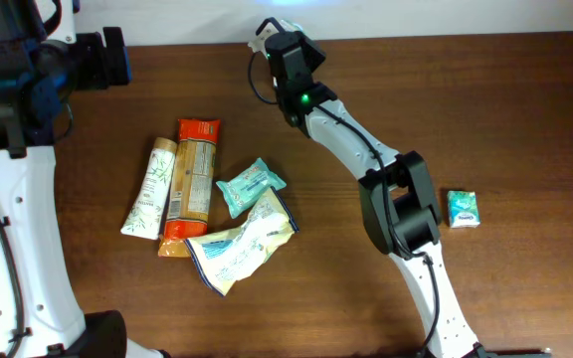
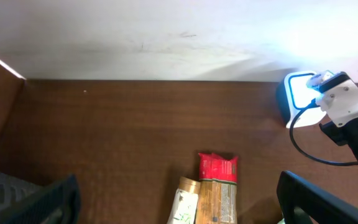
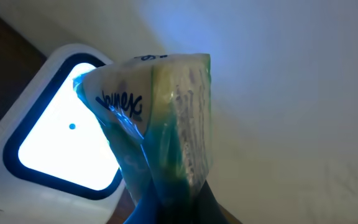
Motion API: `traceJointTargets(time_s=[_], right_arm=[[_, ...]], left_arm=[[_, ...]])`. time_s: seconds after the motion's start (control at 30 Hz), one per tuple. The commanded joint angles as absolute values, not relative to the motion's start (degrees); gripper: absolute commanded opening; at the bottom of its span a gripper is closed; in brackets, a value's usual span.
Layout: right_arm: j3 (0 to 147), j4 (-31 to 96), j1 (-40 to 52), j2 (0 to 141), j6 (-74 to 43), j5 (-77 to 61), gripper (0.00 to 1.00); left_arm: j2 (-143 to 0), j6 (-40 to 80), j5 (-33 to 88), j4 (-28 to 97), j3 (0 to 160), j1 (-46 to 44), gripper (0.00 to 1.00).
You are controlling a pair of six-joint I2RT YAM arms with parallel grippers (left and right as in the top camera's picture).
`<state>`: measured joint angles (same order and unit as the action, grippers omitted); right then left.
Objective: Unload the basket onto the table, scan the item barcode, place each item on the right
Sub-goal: 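Carry the teal box to the scanner and hold it there, then carry the box right and set it beside the first box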
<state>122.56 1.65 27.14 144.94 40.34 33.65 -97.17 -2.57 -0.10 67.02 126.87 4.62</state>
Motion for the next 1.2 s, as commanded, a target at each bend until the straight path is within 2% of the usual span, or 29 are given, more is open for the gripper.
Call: traceJointTargets(time_s=[0.0, 0.07, 0.17, 0.27, 0.43, 0.6, 0.67, 0.8, 1.0, 1.07, 1.1, 1.13, 1.17], right_arm=[[123.2, 1.5, 27.1, 144.6, 38.7, 34.1, 0.04], [123.2, 3.6, 27.0, 141.8, 30.5, 33.0, 0.04], [123.2, 10.1, 27.0, 136.6, 27.6, 28.8, 0.04], [123.2, 23.6, 26.9, 127.4, 17.6, 21.3, 0.04], [123.2, 55.9, 25.0, 112.2, 0.2, 13.3, 0.04], [122.4, 86.2, 18.9, 110.6, -8.0, 12.8, 0.04], [119.3, 90.0, 15.3, 111.0, -8.7, 9.7, 0.04], [107.8, 89.4, 7.9, 111.0, -11.7, 7.7, 0.04], [88.8, 73.0, -1.3, 111.0, -11.7, 7.7, 0.05], [84.0, 69.1, -3.5, 111.0, -11.7, 7.7, 0.18], [83.4, 69.3, -4.3, 111.0, -11.7, 7.6, 0.32], [83.7, 70.1, -5.0, 110.9, -11.1, 6.0, 0.57], [84.9, 71.4, -5.3, 110.9, -10.8, 3.9, 0.64]], left_arm=[[-96.7, -3.3, -0.4, 67.0, 127.6, 4.7, 0.99], [-96.7, -3.3, -0.4, 67.0, 127.6, 4.7, 0.99], [-96.7, -3.3, -0.4, 67.0, 127.6, 4.7, 0.99], [-96.7, -3.3, -0.4, 67.0, 127.6, 4.7, 0.99], [-96.7, -3.3, -0.4, 67.0, 127.6, 4.7, 0.99], [-96.7, -3.3, -0.4, 67.0, 127.6, 4.7, 0.99], [-96.7, -3.3, -0.4, 67.0, 127.6, 4.7, 0.99], [-96.7, -3.3, -0.4, 67.0, 127.6, 4.7, 0.99], [-96.7, -3.3, -0.4, 67.0, 127.6, 4.7, 0.99], [-96.7, -3.3, -0.4, 67.0, 127.6, 4.7, 0.99], [-96.7, -3.3, -0.4, 67.0, 127.6, 4.7, 0.99], [-96.7, -3.3, -0.4, 67.0, 127.6, 4.7, 0.99], [-96.7, -3.3, -0.4, 67.0, 127.6, 4.7, 0.99]])
